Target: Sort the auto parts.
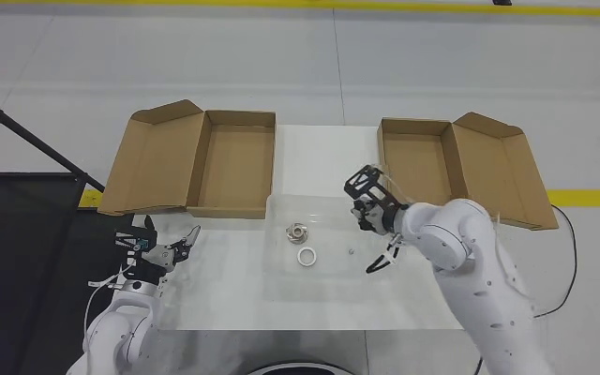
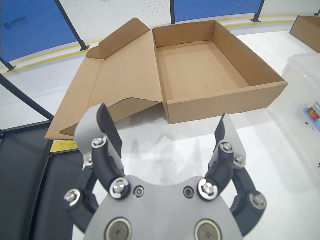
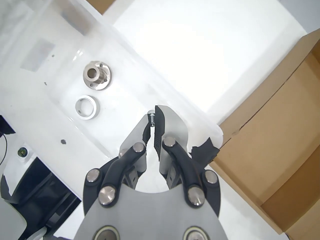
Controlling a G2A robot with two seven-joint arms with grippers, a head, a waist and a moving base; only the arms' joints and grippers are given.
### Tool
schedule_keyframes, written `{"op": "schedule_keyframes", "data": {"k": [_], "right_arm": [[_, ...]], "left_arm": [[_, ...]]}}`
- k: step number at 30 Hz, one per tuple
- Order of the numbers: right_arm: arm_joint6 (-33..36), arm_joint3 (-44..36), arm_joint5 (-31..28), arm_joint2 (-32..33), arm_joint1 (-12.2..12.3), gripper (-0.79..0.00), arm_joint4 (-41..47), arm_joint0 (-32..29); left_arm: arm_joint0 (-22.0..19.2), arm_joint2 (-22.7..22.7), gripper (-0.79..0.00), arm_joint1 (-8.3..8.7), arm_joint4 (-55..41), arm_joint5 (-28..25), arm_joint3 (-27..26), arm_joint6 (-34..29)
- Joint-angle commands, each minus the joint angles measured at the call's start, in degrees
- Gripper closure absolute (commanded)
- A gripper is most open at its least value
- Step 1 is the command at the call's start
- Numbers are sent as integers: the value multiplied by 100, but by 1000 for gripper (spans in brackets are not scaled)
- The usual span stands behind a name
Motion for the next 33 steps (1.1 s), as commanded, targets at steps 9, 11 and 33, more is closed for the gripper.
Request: {"op": "schedule_keyframes", "data": {"k": [9, 11, 33], "right_arm": [[-561, -283, -236, 485, 76, 0, 243, -335], [-561, -283, -236, 485, 76, 0, 243, -335], [-3264, 144, -2172, 2171, 212, 0, 3514, -1220]], "left_arm": [[0, 0, -785, 0, 0, 0, 0, 0], [0, 0, -785, 0, 0, 0, 0, 0], [0, 0, -785, 0, 0, 0, 0, 0]]}}
